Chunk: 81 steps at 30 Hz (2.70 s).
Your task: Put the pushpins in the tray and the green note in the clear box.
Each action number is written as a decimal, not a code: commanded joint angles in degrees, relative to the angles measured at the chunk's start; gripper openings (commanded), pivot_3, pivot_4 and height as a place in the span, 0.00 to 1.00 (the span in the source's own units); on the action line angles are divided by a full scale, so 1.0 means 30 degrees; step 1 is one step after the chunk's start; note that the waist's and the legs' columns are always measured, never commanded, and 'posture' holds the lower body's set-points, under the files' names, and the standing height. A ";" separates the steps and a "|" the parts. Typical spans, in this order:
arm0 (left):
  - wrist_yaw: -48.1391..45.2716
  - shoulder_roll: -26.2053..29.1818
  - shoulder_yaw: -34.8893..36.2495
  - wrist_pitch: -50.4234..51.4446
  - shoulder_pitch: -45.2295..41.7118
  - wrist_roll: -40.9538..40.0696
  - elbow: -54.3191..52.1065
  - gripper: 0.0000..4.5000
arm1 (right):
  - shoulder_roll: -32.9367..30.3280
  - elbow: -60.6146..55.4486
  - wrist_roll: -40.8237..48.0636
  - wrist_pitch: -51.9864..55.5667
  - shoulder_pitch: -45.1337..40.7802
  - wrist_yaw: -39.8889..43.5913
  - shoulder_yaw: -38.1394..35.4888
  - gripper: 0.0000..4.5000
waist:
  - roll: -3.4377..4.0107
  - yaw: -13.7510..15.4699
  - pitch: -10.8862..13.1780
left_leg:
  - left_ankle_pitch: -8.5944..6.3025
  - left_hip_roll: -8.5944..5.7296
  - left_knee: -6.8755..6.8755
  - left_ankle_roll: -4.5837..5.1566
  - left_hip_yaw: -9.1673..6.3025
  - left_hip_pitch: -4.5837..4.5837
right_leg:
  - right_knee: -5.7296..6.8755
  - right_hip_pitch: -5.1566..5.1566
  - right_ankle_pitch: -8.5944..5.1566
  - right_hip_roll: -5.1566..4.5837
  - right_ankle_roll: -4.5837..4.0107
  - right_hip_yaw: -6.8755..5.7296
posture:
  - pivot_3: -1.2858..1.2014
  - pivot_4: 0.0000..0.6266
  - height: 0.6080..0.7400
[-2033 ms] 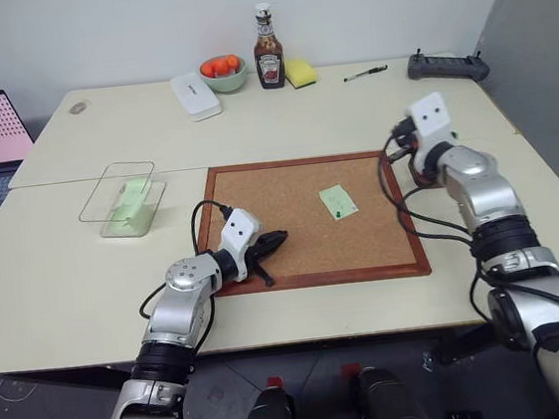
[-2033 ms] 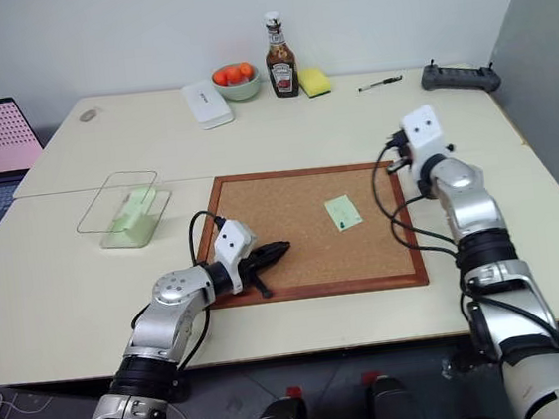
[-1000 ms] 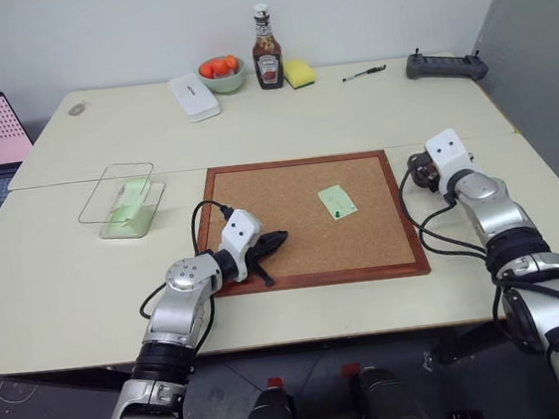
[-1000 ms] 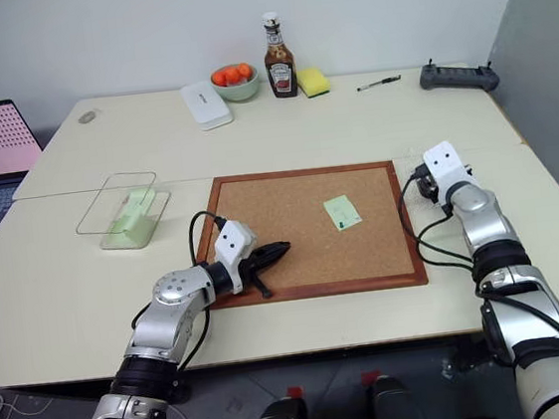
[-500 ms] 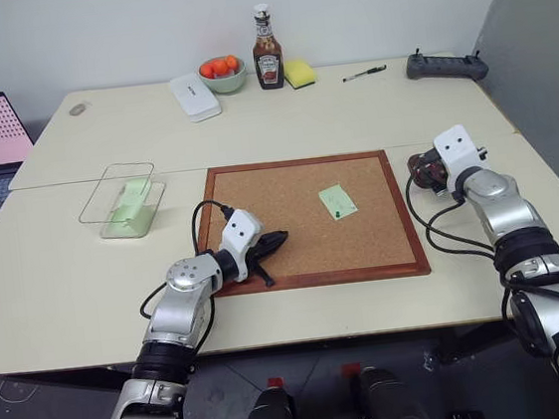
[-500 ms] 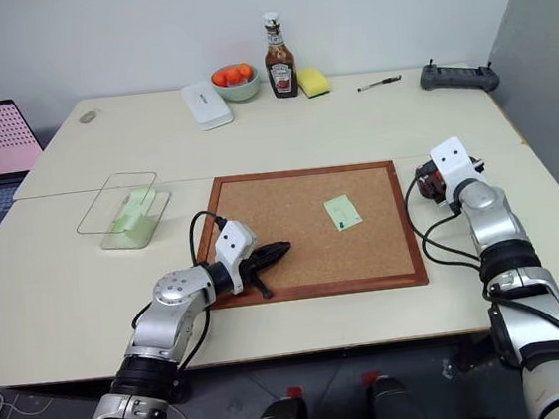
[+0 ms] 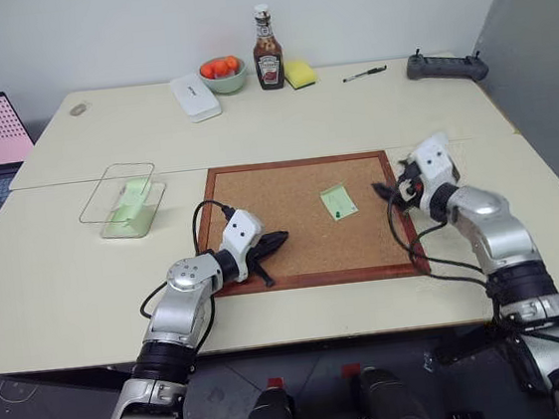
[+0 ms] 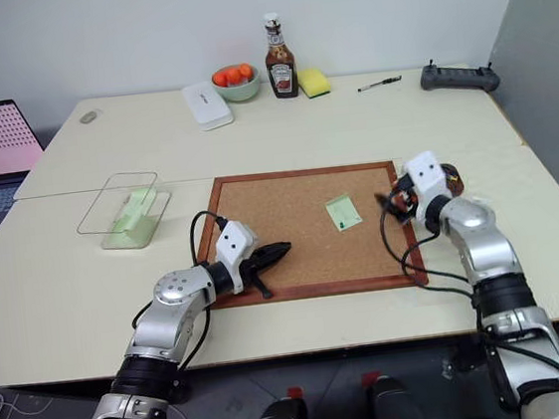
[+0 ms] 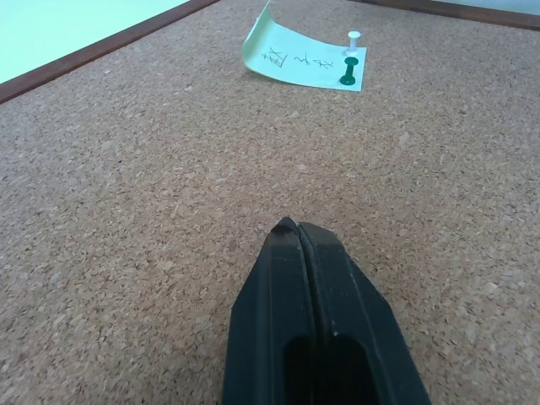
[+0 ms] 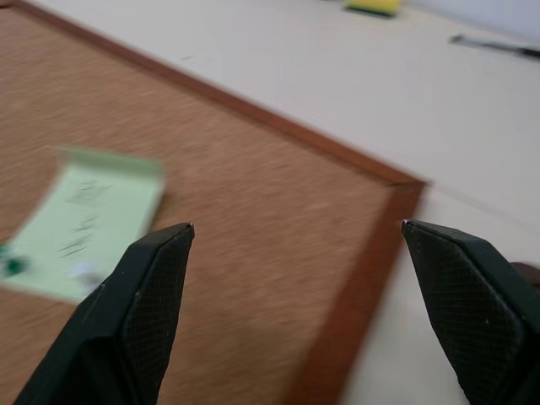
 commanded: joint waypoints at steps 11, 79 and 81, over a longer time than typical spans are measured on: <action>-0.0221 0.0039 -0.0344 0.0096 0.0205 0.0321 0.0275 0.00 | 0.0958 -0.0131 -0.1166 -0.0814 -0.0216 -0.0053 0.1267 0.83 | 0.0000 0.0006 0.0000 | 0.0000 0.0000 0.0000 -0.0001 -0.0004 0.0000 | -0.0004 0.0000 0.0000 0.0001 0.0000 -0.0006 | 0.52 0.24 1.00; -0.0530 -0.0016 -0.0505 -0.0008 0.0380 0.0641 0.0205 0.00 | -0.2065 0.7908 -0.5131 -0.3670 -0.3549 -0.7548 -0.0637 0.02 | 0.0003 -0.0011 -0.0002 | 0.0001 -0.0007 -0.0003 0.0001 0.0028 0.0001 | -0.0009 0.0000 -0.0001 -0.0005 0.0000 0.0020 | 0.52 0.24 1.00; -0.0524 -0.0005 -0.0510 0.0018 0.0416 0.0645 0.0157 0.00 | -0.1950 0.8360 -0.5167 -0.3892 -0.3727 -0.7588 -0.0593 0.02 | 0.0003 -0.0013 -0.0002 | 0.0001 -0.0005 -0.0003 0.0001 0.0028 0.0002 | -0.0007 0.0000 -0.0001 -0.0004 0.0000 0.0020 | 0.52 0.24 1.00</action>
